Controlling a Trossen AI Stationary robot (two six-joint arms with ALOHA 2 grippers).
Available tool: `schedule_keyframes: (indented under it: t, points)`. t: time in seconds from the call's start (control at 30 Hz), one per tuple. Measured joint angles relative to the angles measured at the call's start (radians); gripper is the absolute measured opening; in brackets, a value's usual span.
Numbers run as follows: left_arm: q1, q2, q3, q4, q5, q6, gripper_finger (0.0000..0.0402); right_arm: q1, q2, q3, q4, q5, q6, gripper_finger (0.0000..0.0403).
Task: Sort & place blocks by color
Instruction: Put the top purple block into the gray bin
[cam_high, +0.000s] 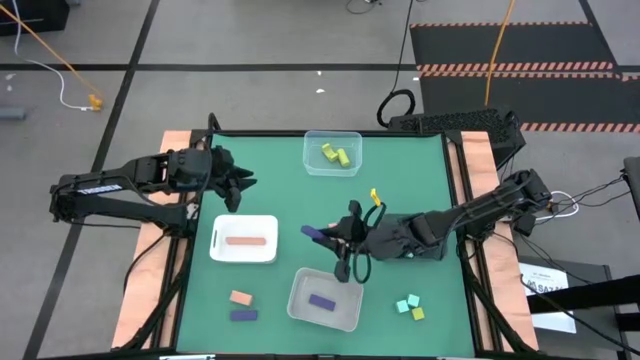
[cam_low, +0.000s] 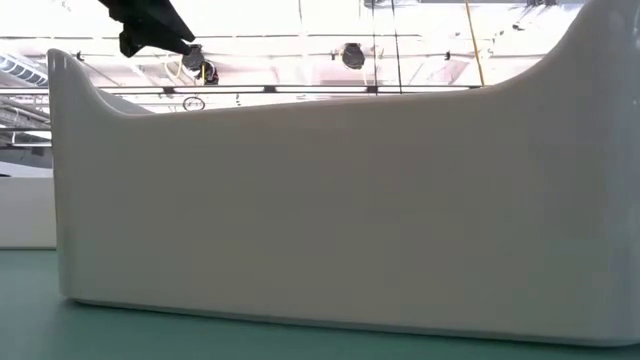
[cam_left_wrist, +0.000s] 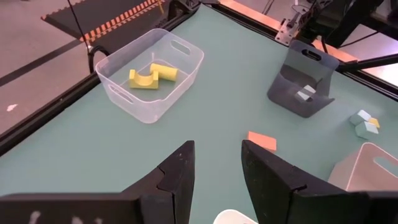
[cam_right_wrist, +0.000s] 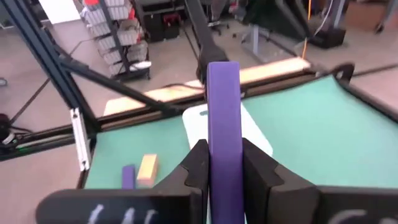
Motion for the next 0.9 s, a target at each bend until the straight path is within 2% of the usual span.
schedule_keyframes:
  t: [0.1, 0.27, 0.37, 0.5, 0.77, 0.9]
  points:
    - [0.000, 0.000, 0.000, 0.000, -0.026, -0.004, 0.0131, 0.022, 0.000, 0.000, -0.047, -0.001, 0.054, 0.0037]
    - [0.000, 0.000, 0.000, 0.000, -0.055, -0.045, 0.0131, 0.042, 0.000, -0.001, -0.123, -0.080, 0.182, 0.0037]
    - [0.000, 0.000, 0.000, 0.000, -0.072, -0.081, 0.0131, 0.056, 0.000, -0.046, -0.087, -0.088, 0.251, 0.0037]
    - [0.000, 0.000, 0.000, 0.000, -0.077, -0.126, 0.0131, 0.085, 0.000, -0.160, 0.055, -0.133, 0.343, 0.0037]
    - [0.000, 0.000, 0.000, -0.001, -0.077, -0.184, 0.0131, 0.162, 0.000, -0.444, 0.523, -0.128, 0.557, 0.0037]
    - [0.000, 0.002, 0.000, -0.001, -0.078, -0.202, 0.0131, 0.204, 0.001, -0.483, 0.510, -0.087, 0.594, 0.0037]
